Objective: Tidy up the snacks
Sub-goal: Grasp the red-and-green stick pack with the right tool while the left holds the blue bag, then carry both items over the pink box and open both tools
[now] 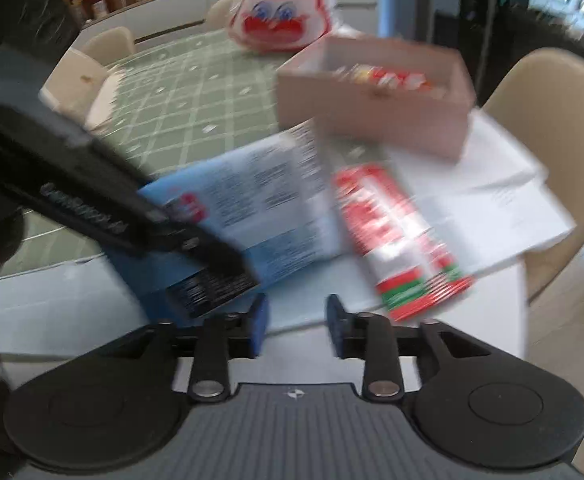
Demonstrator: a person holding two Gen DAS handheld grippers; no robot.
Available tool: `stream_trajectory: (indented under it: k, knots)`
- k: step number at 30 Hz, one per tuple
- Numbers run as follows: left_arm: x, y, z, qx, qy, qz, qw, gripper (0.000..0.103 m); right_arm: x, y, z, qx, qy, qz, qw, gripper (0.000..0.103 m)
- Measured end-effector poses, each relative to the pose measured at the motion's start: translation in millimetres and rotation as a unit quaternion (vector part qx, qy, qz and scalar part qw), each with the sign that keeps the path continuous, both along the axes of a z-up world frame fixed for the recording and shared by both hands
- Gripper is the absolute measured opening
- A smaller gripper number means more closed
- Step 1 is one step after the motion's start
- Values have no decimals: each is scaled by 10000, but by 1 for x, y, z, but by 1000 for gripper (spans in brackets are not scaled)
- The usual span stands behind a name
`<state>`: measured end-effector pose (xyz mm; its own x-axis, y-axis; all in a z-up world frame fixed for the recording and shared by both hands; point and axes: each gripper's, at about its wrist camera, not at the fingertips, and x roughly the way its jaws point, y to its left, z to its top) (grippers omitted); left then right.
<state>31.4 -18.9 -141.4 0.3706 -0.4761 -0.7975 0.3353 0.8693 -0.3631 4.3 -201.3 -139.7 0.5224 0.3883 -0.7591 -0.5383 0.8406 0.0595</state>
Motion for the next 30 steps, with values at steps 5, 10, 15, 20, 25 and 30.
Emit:
stream_trajectory:
  k: [5,10,15,20,25,30]
  knots:
    - [-7,24,4,-121,67,472,9988,18,23,5,6,-659,-813,152,9944,63]
    - [-16,40,-1,-255,303,731,9965,18,71,7,-12,-779,-488,131,9957,63]
    - [-25,48,4,-430,343,830,9950,18,90,-4,-13,-87,321,-117,9994,52]
    - [-22,48,18,-679,256,913,9932,18,64,-4,1,193,626,15,9978,46]
    - [3,50,69,-1196,-248,967,9878,18,57,-23,55,1006,365,-196,9941,45]
    - [58,47,144,-1427,-1291,992,9763,18,79,-45,136,1360,-452,-571,9880,46]
